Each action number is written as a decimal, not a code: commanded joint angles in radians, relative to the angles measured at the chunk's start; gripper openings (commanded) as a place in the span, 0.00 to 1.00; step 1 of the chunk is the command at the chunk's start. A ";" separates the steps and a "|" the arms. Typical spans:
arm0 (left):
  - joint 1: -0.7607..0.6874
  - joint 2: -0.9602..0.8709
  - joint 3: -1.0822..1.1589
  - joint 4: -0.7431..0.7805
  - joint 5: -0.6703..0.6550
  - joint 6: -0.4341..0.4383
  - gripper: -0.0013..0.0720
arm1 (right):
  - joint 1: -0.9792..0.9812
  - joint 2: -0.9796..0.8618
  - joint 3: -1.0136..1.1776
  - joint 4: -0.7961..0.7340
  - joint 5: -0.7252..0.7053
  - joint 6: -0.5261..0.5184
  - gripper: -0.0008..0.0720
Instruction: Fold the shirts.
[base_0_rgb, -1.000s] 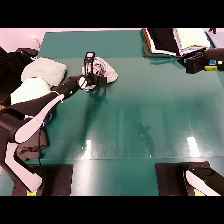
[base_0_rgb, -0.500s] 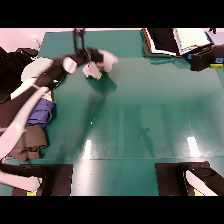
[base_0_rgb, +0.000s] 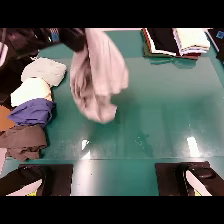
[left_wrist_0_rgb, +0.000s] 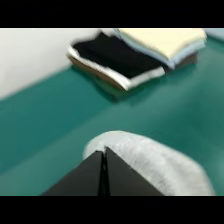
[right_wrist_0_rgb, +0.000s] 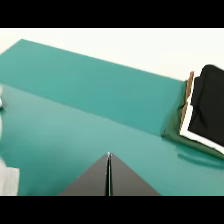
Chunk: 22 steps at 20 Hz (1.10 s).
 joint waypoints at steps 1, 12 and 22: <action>-0.047 -0.021 -0.043 -0.079 -0.136 0.008 0.12 | 0.000 0.002 0.000 -0.001 -0.011 0.000 0.03; 0.391 -0.039 -0.383 -0.080 -0.261 -0.306 0.73 | 0.000 -0.014 0.000 0.000 0.001 0.000 0.03; 0.354 -0.328 -0.613 -0.459 -0.102 -0.172 0.73 | 0.005 -0.064 0.000 0.026 0.049 0.001 0.03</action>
